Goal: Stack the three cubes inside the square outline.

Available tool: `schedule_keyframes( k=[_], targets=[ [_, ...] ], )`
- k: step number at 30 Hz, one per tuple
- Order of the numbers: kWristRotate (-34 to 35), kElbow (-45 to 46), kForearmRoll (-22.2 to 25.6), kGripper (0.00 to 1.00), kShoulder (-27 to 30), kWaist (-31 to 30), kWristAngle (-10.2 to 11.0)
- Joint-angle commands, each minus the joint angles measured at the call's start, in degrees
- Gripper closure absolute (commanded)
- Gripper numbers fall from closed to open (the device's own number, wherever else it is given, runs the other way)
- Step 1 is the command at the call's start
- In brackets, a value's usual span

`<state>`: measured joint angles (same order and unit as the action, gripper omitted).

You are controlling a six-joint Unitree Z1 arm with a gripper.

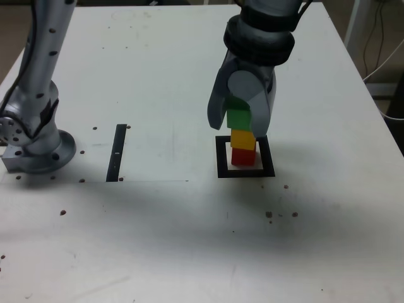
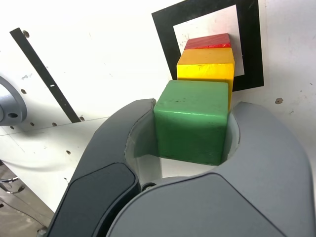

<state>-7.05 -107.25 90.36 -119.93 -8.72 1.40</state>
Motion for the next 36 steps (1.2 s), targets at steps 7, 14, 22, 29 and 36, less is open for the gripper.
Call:
schedule_keyframes(
  k=[7,14,22,29,36],
  targets=[
    [-0.2,-0.4,-0.3,0.61,-1.0,0.0,0.1],
    [-0.9,0.3,-0.7,0.11,-1.0,0.0,0.1],
    [-1.0,0.9,-0.7,0.08,-1.0,0.1,0.2],
    [-1.0,1.1,-0.6,0.05,-0.7,0.3,0.2],
    [-1.0,1.1,-0.4,0.01,0.8,0.3,0.5]
  ],
)
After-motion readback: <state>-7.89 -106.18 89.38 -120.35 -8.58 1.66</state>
